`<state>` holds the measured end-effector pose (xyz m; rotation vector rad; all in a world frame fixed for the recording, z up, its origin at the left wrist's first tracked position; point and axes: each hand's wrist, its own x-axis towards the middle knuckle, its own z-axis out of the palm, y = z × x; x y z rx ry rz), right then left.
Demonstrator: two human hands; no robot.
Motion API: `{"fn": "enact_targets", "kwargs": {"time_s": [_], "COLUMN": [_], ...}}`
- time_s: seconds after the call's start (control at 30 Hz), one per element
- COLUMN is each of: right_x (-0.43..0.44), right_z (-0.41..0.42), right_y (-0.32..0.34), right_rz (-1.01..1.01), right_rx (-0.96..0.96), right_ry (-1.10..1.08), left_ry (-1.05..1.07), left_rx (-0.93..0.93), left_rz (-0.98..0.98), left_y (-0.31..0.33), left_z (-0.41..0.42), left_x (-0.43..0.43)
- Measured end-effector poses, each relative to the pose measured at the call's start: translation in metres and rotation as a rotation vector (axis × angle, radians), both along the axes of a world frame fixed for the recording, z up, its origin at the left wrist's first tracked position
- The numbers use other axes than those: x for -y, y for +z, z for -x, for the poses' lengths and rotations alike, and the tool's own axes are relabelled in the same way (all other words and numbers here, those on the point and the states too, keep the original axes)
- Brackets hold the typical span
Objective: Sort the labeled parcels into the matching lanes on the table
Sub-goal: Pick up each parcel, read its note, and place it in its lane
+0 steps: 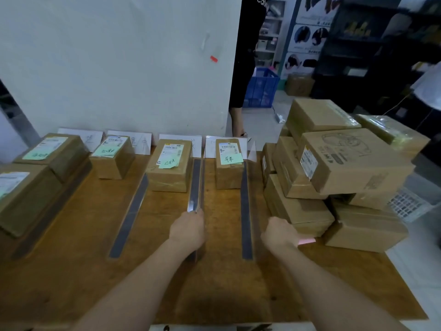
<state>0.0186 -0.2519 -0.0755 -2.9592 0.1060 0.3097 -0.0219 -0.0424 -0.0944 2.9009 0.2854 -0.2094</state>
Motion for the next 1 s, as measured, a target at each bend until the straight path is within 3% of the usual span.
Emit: {"fn": "enact_targets", "kwargs": {"time_s": [1.0], "right_x": [0.011], "right_z": [0.005], "right_y": [0.013], "right_rz": [0.287], "right_rx": [-0.007], "right_ry": [0.015], "left_ry": [-0.052], "left_rx": [0.025], "left_rz": [0.055], "left_y": [-0.005], "left_z": [-0.004], "left_x": [-0.01]}}
